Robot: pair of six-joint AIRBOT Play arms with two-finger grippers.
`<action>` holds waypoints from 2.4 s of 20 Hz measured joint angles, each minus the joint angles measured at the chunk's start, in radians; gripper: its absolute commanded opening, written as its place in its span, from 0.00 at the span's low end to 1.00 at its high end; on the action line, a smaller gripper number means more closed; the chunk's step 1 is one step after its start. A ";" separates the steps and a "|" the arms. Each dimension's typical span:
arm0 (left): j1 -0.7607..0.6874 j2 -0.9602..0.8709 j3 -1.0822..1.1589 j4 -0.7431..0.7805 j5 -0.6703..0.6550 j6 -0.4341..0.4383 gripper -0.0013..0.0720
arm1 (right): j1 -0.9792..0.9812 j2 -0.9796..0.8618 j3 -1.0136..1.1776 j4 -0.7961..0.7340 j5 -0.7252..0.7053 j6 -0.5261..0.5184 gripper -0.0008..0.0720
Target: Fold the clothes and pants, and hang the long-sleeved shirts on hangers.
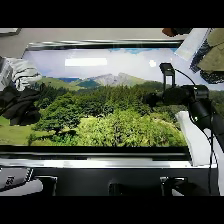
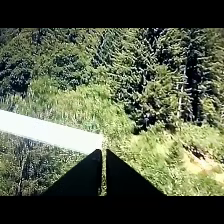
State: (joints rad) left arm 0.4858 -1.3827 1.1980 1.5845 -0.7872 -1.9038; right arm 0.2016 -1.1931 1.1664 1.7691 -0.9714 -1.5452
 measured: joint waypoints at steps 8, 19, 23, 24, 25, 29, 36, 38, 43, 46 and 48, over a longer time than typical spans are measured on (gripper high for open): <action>0.074 -0.193 0.002 0.002 0.188 -0.046 0.09 | 0.000 0.000 0.000 0.000 0.006 0.000 0.14; -0.196 -0.116 0.103 -0.417 -0.128 0.151 0.04 | 0.000 0.038 0.000 -0.063 -0.065 0.166 0.14; -0.502 -0.094 0.111 -0.586 -0.159 0.176 0.04 | 0.000 0.103 0.000 -0.190 -0.146 0.204 0.13; -0.583 -0.101 0.111 -0.612 -0.158 0.173 0.04 | 0.000 0.123 0.000 -0.231 -0.171 0.212 0.13; -0.662 -0.114 0.112 -0.629 -0.152 0.162 0.04 | 0.000 0.143 0.000 -0.274 -0.197 0.216 0.13; -0.903 -0.191 0.113 -0.665 -0.126 0.117 0.25 | 0.000 0.206 0.000 -0.429 -0.286 0.240 0.14; -0.901 -0.169 0.113 -0.681 -0.152 0.116 0.64 | -0.130 0.162 -0.026 -0.458 -0.379 0.422 0.31; -0.819 -0.124 0.113 -0.682 -0.177 0.150 0.64 | -0.287 0.108 -0.035 -0.250 -0.351 0.363 0.48; -0.605 -0.059 0.113 -0.683 -0.203 0.189 0.64 | -0.494 -0.106 -0.056 0.348 -0.266 0.032 0.55; -0.515 -0.049 0.113 -0.684 -0.206 0.196 0.64 | -0.444 -0.249 -0.060 0.486 -0.236 -0.091 0.59; -0.471 -0.045 0.113 -0.683 -0.206 0.199 0.64 | -0.390 -0.327 -0.060 0.538 -0.200 -0.133 0.59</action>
State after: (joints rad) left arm 0.0151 -1.4281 1.3109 0.9012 -0.9936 -1.7046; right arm -0.1886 -1.5196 1.1061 2.3070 -1.1717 -1.6783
